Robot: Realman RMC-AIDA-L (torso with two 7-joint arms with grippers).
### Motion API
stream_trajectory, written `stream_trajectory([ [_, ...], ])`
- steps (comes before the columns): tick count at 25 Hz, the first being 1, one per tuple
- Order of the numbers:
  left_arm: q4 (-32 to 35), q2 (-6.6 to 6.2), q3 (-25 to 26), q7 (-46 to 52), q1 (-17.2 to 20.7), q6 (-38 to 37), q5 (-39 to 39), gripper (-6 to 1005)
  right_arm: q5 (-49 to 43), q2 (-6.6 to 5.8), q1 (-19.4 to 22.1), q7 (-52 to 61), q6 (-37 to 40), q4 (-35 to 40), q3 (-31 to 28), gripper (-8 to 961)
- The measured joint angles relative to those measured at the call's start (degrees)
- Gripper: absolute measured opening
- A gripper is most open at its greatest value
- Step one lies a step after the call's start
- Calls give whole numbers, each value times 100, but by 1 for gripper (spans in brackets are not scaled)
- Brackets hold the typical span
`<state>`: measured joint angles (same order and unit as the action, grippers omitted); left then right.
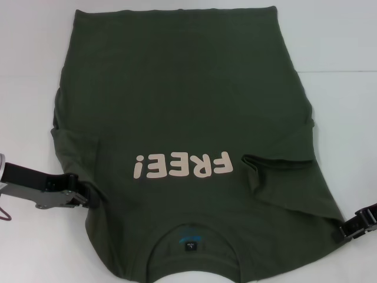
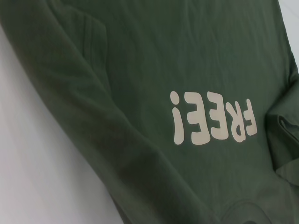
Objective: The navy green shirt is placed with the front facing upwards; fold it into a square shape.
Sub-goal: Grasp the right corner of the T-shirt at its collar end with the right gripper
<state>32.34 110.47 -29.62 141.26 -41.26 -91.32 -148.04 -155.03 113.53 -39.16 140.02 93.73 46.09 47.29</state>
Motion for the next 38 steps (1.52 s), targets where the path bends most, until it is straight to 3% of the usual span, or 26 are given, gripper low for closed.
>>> stream_trajectory([
  [16,0,0,-3,-28,17,-9,83,57,157,138,-96,-69,-65,-145,32,560],
  [38,0,0,0,-82,40,18,147,59,789,169,-85,-101,-611,-444,-147,547],
])
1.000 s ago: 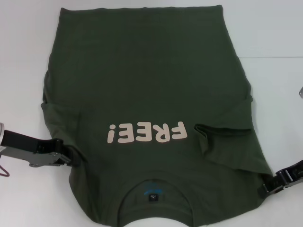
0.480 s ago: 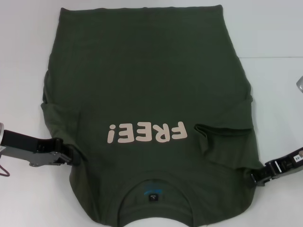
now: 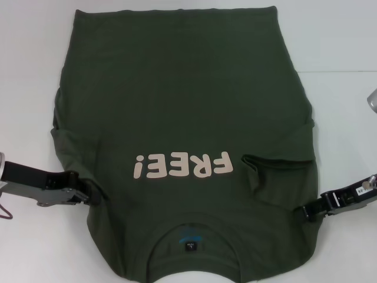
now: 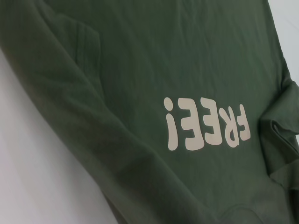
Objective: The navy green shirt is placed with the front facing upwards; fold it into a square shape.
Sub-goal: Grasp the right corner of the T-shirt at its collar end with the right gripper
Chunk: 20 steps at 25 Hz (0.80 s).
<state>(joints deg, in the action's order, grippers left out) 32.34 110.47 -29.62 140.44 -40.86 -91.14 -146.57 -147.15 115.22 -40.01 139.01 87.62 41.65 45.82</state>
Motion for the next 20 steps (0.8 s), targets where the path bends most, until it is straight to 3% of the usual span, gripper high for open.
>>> stream_trajectory([
  [10,0,-8,9,0,-36,27,7,60,6,-92,35,-4,323,-95,-20,479],
  [20,0,-5,9,-2,-32,80,7,60,11,-61,4,-93,264,-94,-39,366],
])
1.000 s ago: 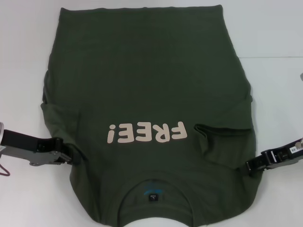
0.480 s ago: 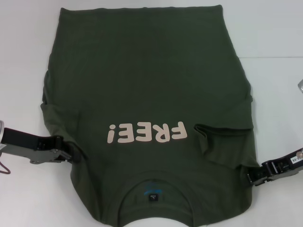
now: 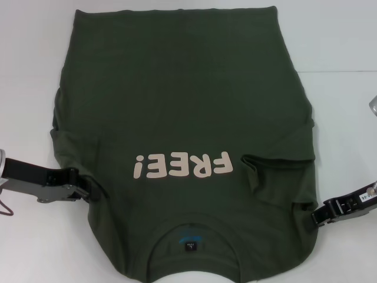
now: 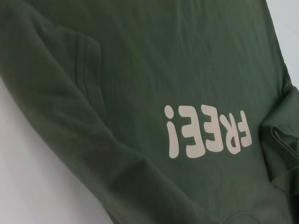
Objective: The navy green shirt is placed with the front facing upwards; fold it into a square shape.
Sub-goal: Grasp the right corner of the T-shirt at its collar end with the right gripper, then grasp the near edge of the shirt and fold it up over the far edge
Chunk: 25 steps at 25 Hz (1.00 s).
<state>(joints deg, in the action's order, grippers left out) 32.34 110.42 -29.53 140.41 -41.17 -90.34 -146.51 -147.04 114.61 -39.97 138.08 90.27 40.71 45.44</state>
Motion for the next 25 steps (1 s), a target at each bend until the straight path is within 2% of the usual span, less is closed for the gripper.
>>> stream_trajectory([
  [7,0,5,0,-10,12,0,0,61,0,-5,37,-62,-141,-5,15,171],
  [12,0,4,0,-70,47,-43,0,61,-19,-18,110,-272,-151,-1,3,81],
  [15,0,-11,0,-140,107,-181,5,61,-6,-60,223,-529,-51,53,-28,81],
  [21,59,-53,-5,-343,298,-600,65,62,-7,-268,434,-1413,202,49,-191,81],
  [25,176,-61,-14,-422,440,-895,63,62,4,-330,537,-1961,527,80,-433,81],
])
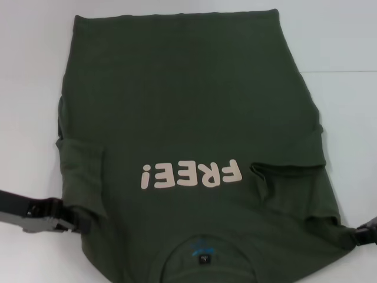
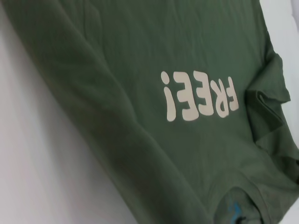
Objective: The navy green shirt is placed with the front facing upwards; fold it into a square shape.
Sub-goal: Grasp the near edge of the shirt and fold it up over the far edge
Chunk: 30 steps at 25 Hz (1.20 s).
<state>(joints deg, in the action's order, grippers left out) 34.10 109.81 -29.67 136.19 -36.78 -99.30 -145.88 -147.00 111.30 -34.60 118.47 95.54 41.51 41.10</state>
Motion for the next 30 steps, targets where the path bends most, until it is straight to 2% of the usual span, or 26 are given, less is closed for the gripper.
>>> stream_trajectory([
  [9,27,-4,-122,-143,152,-578,-131,63,-99,-83,163,-875,721,6,-6,81],
  [15,123,19,-273,-157,225,-688,-272,63,-230,-146,201,-1011,747,7,-80,80],
  [25,500,-58,-291,682,170,-427,-749,64,-230,-91,147,-991,622,6,-98,80],
  [30,618,-61,-300,993,130,-283,-971,169,-204,-80,130,-1017,622,6,-99,80],
])
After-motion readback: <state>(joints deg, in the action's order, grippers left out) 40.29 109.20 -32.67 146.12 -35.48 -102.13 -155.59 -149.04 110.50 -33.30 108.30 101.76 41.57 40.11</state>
